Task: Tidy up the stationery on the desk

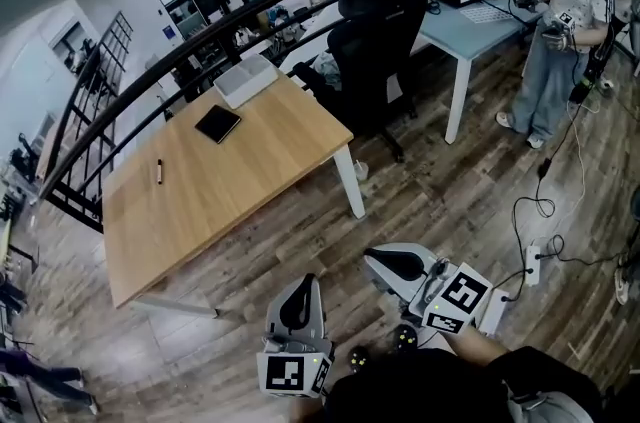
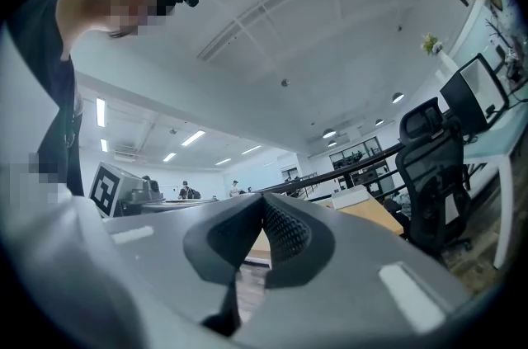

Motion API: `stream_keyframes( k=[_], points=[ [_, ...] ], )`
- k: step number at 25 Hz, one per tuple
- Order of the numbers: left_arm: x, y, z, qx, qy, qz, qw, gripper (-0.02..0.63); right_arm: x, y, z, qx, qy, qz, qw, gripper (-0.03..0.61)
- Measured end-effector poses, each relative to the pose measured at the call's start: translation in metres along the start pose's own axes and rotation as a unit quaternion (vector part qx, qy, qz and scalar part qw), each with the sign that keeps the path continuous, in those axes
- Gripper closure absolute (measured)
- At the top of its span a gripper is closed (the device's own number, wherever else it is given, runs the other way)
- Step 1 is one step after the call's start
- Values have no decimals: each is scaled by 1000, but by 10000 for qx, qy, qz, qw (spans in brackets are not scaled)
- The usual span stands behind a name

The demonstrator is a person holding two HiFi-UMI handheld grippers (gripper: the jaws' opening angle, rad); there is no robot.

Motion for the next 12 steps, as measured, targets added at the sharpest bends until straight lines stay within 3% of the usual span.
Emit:
stream_keyframes(
  k=[12],
  points=[
    [28, 1, -34, 64, -142, 230, 9996, 617, -30, -3, -36, 64, -50, 41, 10000, 574]
  ],
)
Point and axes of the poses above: the fingertips, and each gripper's own axes: x forward along the fingers, z to its left, y out of its underside, the point moved 10 cm from there along -x, backward along the fingers, and after that the axes turned 2 degrees about z, right-handed, at the moved point
